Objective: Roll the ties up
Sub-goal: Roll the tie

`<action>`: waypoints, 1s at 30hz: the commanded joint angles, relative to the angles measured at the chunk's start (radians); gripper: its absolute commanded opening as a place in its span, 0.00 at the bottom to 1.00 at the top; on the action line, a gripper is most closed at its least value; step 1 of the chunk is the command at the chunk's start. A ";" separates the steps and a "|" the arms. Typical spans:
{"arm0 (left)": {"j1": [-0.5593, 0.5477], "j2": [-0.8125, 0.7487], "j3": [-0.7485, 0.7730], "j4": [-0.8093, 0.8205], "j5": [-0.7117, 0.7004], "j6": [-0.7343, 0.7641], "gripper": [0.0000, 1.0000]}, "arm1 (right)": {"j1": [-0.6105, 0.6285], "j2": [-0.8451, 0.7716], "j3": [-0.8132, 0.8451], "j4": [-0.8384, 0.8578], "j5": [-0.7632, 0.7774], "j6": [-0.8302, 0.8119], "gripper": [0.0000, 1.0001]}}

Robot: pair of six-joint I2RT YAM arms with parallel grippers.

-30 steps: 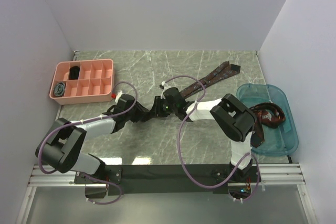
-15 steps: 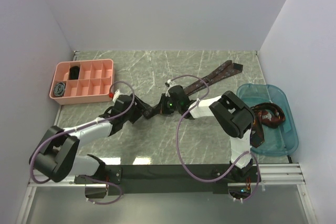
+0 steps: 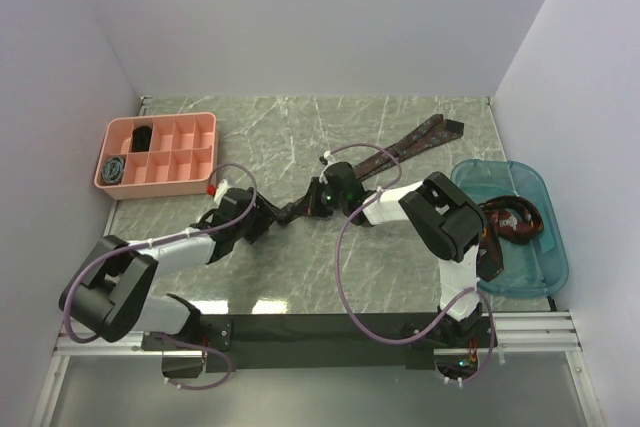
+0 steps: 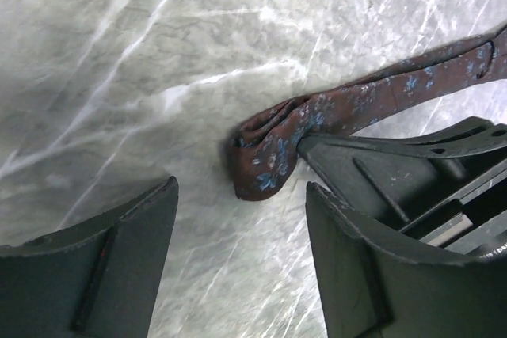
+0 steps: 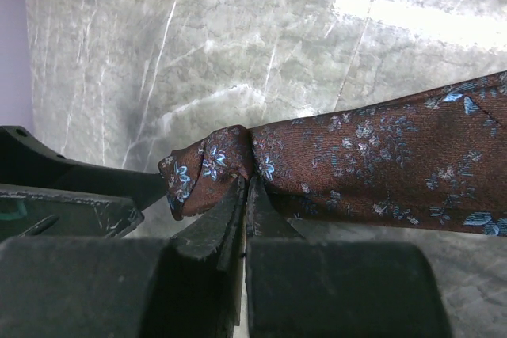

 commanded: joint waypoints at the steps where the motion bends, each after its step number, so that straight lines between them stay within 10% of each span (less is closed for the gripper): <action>1: -0.011 0.035 0.017 0.049 -0.004 -0.014 0.70 | -0.012 -0.021 -0.028 -0.101 0.024 -0.005 0.00; 7: -0.025 0.058 0.031 0.083 -0.004 0.012 0.74 | -0.012 -0.054 -0.015 -0.147 0.038 0.003 0.00; 17: -0.065 0.083 0.172 -0.092 -0.012 0.522 0.97 | -0.010 -0.029 0.032 -0.213 0.023 -0.052 0.00; 30: -0.209 0.324 0.466 -0.323 -0.064 0.888 0.93 | -0.010 -0.029 0.074 -0.289 0.000 -0.144 0.00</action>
